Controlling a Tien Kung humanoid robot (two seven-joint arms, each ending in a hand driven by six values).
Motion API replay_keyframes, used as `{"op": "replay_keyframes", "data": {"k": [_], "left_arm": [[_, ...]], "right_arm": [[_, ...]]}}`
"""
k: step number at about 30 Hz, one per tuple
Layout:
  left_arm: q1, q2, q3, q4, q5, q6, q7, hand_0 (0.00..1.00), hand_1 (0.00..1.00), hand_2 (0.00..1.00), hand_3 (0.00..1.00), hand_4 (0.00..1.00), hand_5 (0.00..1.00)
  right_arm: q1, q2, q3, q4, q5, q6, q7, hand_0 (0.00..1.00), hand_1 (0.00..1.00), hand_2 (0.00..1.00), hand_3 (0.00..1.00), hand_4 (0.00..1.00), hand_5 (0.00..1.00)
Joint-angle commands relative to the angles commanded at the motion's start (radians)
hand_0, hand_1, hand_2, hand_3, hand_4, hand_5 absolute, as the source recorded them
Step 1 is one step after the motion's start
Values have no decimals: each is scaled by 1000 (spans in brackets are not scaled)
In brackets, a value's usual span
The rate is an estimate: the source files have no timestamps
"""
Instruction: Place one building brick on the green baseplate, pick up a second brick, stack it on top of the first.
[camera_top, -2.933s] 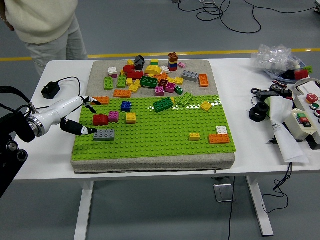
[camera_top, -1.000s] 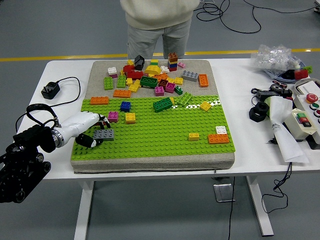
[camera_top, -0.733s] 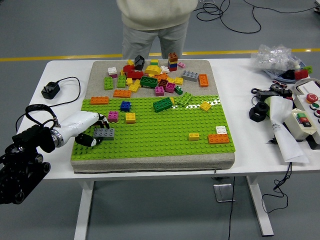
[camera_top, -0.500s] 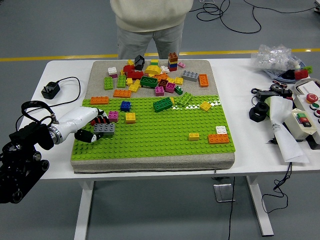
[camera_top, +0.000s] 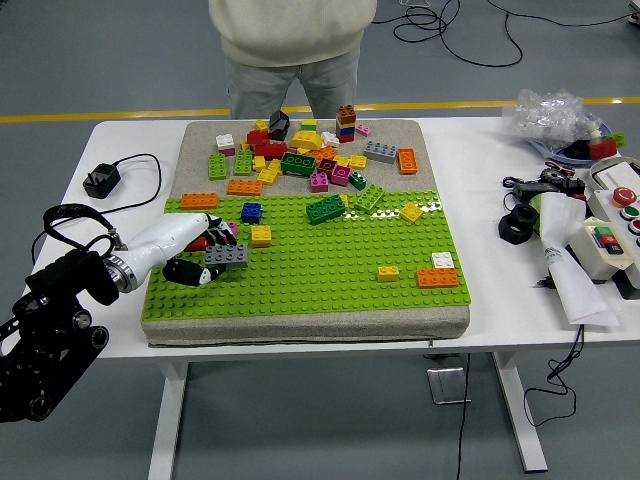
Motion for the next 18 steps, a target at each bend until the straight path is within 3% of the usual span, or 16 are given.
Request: {"op": "replay_keyframes", "data": {"k": [10,18], "left_arm": [[46,-81,-25,-8,14,10,20,635,571,497,502,468,2],[62,-111,-24,21,34,21,22,639,573,495,502,458,2]], "right_arm": [[-2,-2,4,0,-8,3,-1,760,693,739,700,948,684],[-3,-2,2,0,-6,3,-1,760,693,740,700,949,684]]}}
